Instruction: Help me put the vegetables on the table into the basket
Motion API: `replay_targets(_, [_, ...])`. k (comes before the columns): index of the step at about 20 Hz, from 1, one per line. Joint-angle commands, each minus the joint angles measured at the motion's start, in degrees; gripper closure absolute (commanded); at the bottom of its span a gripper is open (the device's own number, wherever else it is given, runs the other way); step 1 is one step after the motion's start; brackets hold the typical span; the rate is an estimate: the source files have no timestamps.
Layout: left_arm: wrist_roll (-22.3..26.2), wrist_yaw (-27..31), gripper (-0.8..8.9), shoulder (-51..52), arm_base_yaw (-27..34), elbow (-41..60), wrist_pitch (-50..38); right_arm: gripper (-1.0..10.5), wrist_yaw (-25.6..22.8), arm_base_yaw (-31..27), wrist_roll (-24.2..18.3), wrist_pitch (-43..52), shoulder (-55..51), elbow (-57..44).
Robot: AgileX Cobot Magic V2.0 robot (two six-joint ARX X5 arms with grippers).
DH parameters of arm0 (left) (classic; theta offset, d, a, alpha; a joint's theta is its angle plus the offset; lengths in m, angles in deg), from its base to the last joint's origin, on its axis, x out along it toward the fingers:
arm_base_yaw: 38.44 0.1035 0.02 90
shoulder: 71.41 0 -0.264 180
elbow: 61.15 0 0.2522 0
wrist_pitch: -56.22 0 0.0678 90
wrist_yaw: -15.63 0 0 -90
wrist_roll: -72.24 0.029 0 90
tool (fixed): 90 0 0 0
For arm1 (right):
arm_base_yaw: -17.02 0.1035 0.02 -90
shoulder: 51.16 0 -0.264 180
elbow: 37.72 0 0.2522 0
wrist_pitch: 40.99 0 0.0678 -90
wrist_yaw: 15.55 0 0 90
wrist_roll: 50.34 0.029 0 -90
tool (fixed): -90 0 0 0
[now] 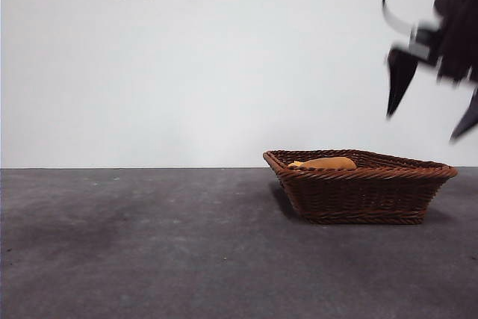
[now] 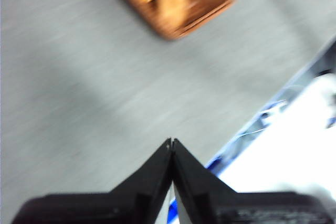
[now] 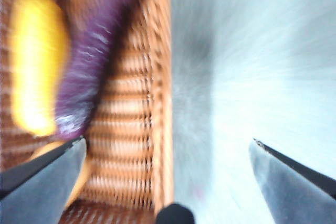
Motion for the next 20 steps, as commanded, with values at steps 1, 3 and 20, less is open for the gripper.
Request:
replay_targets(1, [2.2,2.6,8.16,0.1,-0.1,0.2,0.7,3.5,-4.7,0.2,-0.4,-4.3,-8.9,-0.1])
replay_targets(3, [3.1,2.6,8.16,0.1,-0.1,0.2,0.2,3.6,-8.4,0.2,-1.4,-9.6,-18.7,-0.1])
replay_targets(20, [-1.8,2.4,8.17,-4.4,-0.1,0.2,0.0,9.5,-10.8,0.2,0.3,-23.2,-66.5,-0.1])
